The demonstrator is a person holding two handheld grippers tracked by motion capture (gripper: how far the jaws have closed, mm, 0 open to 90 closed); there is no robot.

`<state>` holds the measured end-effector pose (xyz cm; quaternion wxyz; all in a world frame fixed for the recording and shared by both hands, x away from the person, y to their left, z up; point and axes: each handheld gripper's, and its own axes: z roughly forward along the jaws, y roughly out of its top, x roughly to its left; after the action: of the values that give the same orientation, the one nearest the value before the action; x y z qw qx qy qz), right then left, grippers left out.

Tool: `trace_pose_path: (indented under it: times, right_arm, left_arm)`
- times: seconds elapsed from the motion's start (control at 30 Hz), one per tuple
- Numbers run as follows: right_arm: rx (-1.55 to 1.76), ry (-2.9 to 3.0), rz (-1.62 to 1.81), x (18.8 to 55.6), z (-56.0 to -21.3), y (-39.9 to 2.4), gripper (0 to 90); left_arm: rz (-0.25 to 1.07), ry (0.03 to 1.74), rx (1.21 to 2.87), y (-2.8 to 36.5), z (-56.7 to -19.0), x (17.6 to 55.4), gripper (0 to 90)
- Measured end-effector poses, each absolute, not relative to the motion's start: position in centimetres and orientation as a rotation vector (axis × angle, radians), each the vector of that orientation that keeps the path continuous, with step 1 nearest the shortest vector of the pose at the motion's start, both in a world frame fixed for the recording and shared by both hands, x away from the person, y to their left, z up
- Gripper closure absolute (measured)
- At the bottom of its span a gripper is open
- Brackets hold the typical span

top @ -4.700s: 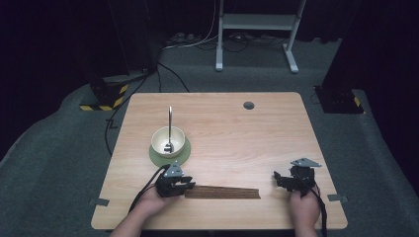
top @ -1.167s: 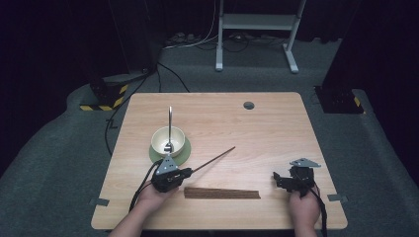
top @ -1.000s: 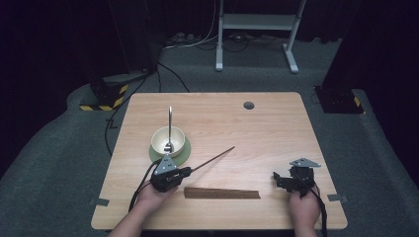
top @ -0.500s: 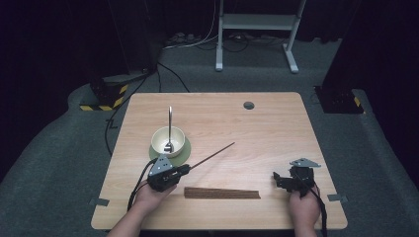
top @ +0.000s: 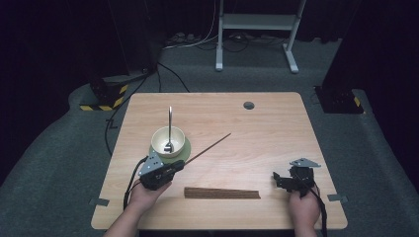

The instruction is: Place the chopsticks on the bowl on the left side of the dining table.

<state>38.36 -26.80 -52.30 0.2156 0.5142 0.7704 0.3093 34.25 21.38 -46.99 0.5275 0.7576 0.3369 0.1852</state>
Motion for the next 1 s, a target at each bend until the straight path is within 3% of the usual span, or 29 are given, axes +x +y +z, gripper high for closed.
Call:
trace_pose_path:
  times: [1.0]
  right_arm:
    - [1.418, 2.117, 0.867, 38.4, -52.4, -26.7, 10.5]
  left_arm:
    - [0.55, 0.951, 1.738, 26.5, -46.7, 35.5, 84.4]
